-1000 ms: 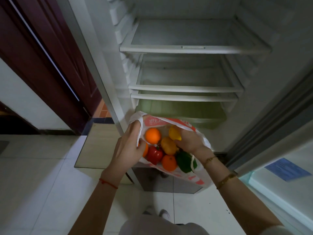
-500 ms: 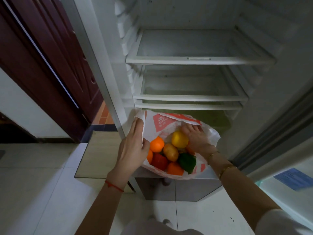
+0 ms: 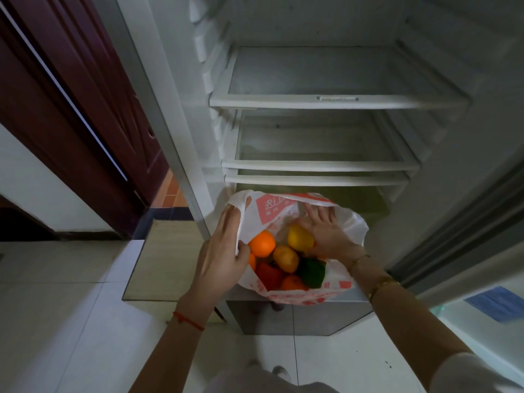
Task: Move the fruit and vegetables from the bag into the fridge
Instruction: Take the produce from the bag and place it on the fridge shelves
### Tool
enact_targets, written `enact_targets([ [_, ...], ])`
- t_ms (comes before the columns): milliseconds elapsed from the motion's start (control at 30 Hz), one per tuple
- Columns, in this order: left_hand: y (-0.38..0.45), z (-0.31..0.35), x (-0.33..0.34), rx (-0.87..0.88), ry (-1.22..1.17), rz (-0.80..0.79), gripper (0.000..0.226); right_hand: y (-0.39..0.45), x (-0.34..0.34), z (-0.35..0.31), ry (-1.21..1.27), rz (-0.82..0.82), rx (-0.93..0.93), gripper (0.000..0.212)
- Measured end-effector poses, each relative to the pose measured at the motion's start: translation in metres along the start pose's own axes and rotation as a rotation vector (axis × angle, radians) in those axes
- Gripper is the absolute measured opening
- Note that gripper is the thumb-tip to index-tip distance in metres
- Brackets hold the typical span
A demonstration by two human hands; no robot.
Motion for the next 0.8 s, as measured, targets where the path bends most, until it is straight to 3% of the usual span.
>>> enact_targets([
  [333, 0.003, 0.01, 0.008, 0.063, -0.008, -0.051, 0.063, 0.0, 0.022, 0.013, 0.029, -0.029, 0.122, 0.107],
  [500, 0.007, 0.014, 0.015, 0.073, -0.008, -0.079, 0.059, -0.001, 0.022, 0.011, 0.056, 0.023, 0.188, 0.095],
  [633, 0.009, 0.016, 0.016, 0.105, -0.005, -0.086, 0.05, -0.007, 0.017, 0.009, 0.107, 0.075, 0.184, 0.097],
  [800, 0.01, 0.019, 0.015, 0.124, -0.042, -0.075, 0.044, -0.014, -0.001, 0.008, 0.464, 0.254, 0.228, 0.093],
])
Point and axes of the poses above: each hand's wrist, its own y-axis towards the middle knuckle, its own x-axis out of the palm, z = x × y, the point moved 6 cm from there along y, towards the middle knuckle, and after that the axes turned 11 degrees about -x, right-handed, at the moved point
